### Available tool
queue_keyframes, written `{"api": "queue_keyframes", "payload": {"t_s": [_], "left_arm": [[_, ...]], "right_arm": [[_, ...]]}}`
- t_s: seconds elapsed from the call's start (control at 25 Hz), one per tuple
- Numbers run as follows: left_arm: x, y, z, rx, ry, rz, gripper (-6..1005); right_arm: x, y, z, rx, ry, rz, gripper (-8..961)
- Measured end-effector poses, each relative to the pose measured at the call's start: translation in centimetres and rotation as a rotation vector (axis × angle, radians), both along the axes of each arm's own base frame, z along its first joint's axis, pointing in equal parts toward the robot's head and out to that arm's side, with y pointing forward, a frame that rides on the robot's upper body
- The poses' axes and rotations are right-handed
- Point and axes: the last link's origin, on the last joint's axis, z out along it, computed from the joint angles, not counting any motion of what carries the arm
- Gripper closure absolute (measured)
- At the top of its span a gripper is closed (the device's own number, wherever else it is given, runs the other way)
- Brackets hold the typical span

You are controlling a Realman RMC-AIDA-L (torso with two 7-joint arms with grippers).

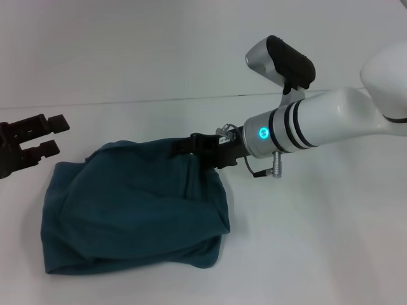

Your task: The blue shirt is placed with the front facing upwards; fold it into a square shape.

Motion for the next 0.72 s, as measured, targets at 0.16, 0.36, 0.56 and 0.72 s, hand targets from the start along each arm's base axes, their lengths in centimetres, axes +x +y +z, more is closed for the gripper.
{"api": "queue_keyframes", "payload": {"t_s": [0.16,0.36,0.56,0.72], "left_arm": [[0.1,0.1,0.0,0.001,0.0,-0.002,247],[0.3,0.3,-0.1,0.001,-0.002,-0.007,246],[0.2,0.4,-0.2,0.003,-0.006,-0.002,246],[0.2,0.4,-0.3,-0.001,-0.004,-0.003,246]], "right_arm": [[0.0,-0.1,-0.1,-0.004,0.009,-0.008,7],[0.6,-0.1,-0.7,0.029,-0.009,-0.034,11],[0.9,0.0,-1.3,0.053,-0.038,-0.039,37],[1.0,0.0,-1.3,0.068,-0.01,-0.031,58]]}}
